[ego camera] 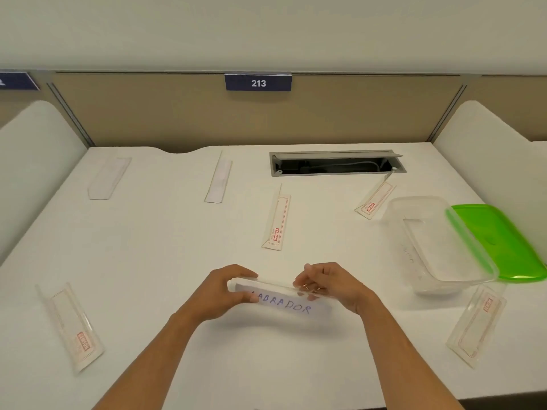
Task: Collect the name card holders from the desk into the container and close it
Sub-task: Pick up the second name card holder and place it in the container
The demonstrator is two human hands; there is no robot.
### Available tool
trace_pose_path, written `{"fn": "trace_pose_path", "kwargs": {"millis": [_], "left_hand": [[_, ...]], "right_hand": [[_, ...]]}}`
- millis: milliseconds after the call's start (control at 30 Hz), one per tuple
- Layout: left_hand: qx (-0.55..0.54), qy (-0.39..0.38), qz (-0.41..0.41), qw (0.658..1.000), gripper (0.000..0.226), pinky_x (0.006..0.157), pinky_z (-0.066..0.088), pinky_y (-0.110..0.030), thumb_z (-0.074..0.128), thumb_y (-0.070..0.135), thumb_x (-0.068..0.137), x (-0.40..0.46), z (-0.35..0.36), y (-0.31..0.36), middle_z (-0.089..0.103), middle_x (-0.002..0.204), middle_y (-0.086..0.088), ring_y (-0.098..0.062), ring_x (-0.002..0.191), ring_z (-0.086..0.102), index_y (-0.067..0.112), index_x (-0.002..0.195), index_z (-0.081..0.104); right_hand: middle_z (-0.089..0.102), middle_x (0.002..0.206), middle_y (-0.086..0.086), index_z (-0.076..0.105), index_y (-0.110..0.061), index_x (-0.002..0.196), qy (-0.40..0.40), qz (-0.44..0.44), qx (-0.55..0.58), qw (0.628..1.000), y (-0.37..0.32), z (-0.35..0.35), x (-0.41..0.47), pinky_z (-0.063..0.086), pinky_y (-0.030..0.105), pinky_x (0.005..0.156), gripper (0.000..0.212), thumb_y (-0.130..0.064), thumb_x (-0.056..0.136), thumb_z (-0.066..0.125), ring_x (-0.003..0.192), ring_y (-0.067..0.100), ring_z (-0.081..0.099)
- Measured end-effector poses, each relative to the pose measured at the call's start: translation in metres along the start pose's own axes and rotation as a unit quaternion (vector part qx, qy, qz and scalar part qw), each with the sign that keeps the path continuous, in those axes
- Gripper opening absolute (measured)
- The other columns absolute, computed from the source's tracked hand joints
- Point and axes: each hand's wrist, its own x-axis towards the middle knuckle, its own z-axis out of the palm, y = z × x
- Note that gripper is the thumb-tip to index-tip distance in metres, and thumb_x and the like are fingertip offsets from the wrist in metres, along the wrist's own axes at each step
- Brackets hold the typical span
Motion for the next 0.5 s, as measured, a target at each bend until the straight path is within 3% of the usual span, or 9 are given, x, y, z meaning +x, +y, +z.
{"fn": "trace_pose_path", "kwargs": {"millis": [233,333,400,500], "left_hand": [[-0.099,0.052,-0.073,0.991,0.031,0.084,0.052,-0.028,0.086,0.037,0.071,-0.021,-0.022,-0.017,0.074,0.102,0.015,-0.012,0.094,0.067,0.027,0.097,0.074],[-0.102,0.067,-0.084,0.989,0.026,0.073,0.047,-0.024,0.085,0.038,0.073,-0.026,-0.027,-0.021,0.074,0.101,0.017,-0.013,0.070,0.053,0.026,0.093,0.074],[-0.122,0.087,-0.091,0.984,0.024,0.071,0.046,-0.025,0.084,0.039,0.074,-0.028,-0.031,-0.023,0.074,0.100,0.016,-0.013,0.070,0.051,0.024,0.091,0.074],[-0.156,0.112,-0.089,0.977,0.031,0.069,0.043,-0.026,0.082,0.047,0.073,-0.032,-0.038,-0.025,0.074,0.090,0.008,-0.013,0.072,0.052,0.022,0.088,0.073]], "right_hand": [[0.074,0.111,0.010,0.073,-0.013,0.109,0.044,-0.051,0.072,0.995,-0.004,0.013,0.007,0.054,0.022,0.078,0.058,-0.061,0.091,0.046,0.101,0.018,0.071],[0.072,0.116,0.007,0.066,-0.013,0.117,0.040,-0.110,0.053,0.992,-0.005,0.025,0.011,0.053,0.022,0.083,0.041,-0.046,0.094,0.055,0.107,0.016,0.067],[0.071,0.117,0.004,0.065,-0.018,0.118,0.035,-0.124,0.034,0.991,-0.008,0.031,0.013,0.051,0.021,0.082,0.033,-0.033,0.089,0.066,0.105,0.012,0.064],[0.069,0.118,0.003,0.061,-0.025,0.124,-0.002,-0.120,0.016,0.993,-0.011,0.038,0.016,0.051,0.022,0.086,0.055,-0.025,0.073,0.084,0.109,0.012,0.065]]}}
